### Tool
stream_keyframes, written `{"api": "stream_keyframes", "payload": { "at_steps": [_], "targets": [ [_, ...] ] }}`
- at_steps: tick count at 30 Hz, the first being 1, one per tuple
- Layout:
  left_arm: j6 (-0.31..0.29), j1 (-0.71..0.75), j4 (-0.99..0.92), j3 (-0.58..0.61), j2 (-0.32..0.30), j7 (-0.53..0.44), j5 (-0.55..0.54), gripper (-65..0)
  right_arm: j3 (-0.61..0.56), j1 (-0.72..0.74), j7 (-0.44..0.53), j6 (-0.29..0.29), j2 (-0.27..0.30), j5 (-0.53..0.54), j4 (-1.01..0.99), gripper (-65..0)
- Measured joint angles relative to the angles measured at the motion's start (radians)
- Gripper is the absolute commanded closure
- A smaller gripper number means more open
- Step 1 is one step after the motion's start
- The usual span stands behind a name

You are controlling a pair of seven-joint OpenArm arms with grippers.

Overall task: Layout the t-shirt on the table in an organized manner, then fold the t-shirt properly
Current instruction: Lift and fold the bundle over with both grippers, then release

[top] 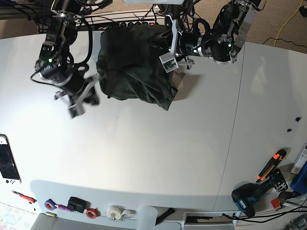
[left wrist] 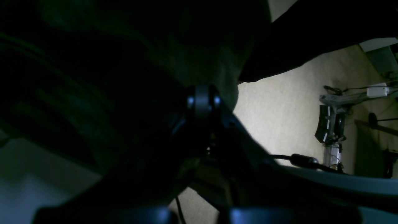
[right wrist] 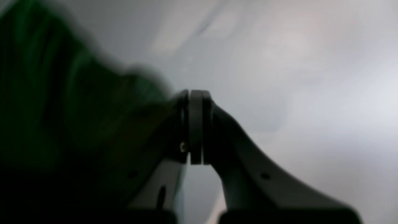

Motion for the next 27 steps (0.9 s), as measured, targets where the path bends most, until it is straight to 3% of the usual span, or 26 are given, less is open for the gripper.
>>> {"api": "stream_keyframes", "payload": {
  "at_steps": [3,7,8,10,11,13,21,25,27],
  "targets": [
    [0.000,0.000,0.000,0.000,0.000,0.000,0.000,0.0,0.000,0.043,0.055,-0.083,0.000,-0.078,-0.055,0.0],
    [0.000,0.000,0.000,0.000,0.000,-0.009,0.000,0.0,0.000,0.093,0.048,-0.079,0.000,-0.077,-0.130,0.0],
    [0.000,0.000,0.000,0.000,0.000,-0.018,0.000,0.0,0.002,0.100,0.038,-0.040,0.000,-0.025,-0.133,0.0],
    [0.000,0.000,0.000,-0.001,0.000,-0.027,0.000,0.0,0.010,0.101,-0.008,0.105,0.003,0.183,-0.124,0.0],
    [0.000,0.000,0.000,-0.001,0.000,-0.027,0.000,0.0,0.012,0.101,-0.048,0.105,0.001,0.299,-0.118,0.0],
    [0.025,0.000,0.000,-0.001,0.000,-0.027,0.000,0.0,0.018,0.104,-0.113,0.101,-0.002,0.423,-0.117,0.0],
    [0.040,-0.001,0.000,-0.001,0.000,-0.027,0.074,0.0,0.020,0.099,-0.267,0.099,0.000,0.418,-0.117,0.0],
    [0.042,-0.001,0.000,-0.001,0.000,-0.027,0.074,0.0,0.020,0.075,-0.304,0.099,0.001,0.554,-0.117,0.0],
    [0.072,-0.001,0.000,-0.001,0.000,-0.027,0.076,0.0,0.020,0.066,-0.346,0.098,0.001,0.622,-0.117,0.0]
  ]
}}
